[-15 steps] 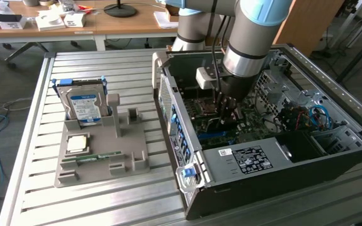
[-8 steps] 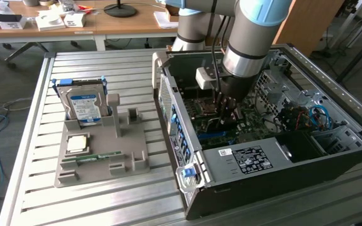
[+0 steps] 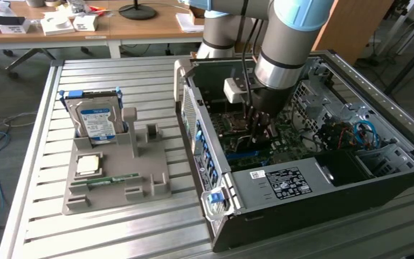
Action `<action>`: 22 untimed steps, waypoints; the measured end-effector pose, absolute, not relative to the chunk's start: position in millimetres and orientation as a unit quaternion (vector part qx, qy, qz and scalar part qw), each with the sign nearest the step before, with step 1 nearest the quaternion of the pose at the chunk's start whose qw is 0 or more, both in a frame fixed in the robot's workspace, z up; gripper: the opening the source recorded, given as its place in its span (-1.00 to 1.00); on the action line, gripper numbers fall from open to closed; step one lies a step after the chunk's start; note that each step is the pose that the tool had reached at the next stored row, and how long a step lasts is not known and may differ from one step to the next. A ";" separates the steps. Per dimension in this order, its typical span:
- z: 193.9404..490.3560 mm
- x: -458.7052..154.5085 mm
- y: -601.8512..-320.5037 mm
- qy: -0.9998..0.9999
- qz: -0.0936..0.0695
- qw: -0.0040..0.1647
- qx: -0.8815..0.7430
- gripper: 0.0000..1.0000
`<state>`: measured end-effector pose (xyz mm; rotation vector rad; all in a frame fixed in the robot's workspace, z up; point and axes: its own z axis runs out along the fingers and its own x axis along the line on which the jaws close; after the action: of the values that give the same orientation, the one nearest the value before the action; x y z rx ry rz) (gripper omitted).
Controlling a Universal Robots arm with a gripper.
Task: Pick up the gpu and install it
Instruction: 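Insert the gpu into the slot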
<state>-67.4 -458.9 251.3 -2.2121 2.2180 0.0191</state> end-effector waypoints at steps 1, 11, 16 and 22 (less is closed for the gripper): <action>251.2 -67.4 -458.9 0.708 0.006 0.004 -0.706 -0.47; 250.8 -67.7 -458.8 0.708 0.006 0.005 -0.706 -0.47; 250.3 -67.7 -458.8 0.708 0.006 0.005 -0.706 -0.47; 250.2 -67.7 -458.8 0.708 0.006 0.005 -0.706 -0.47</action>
<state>-67.7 -458.8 250.2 -2.2112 2.2187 0.0191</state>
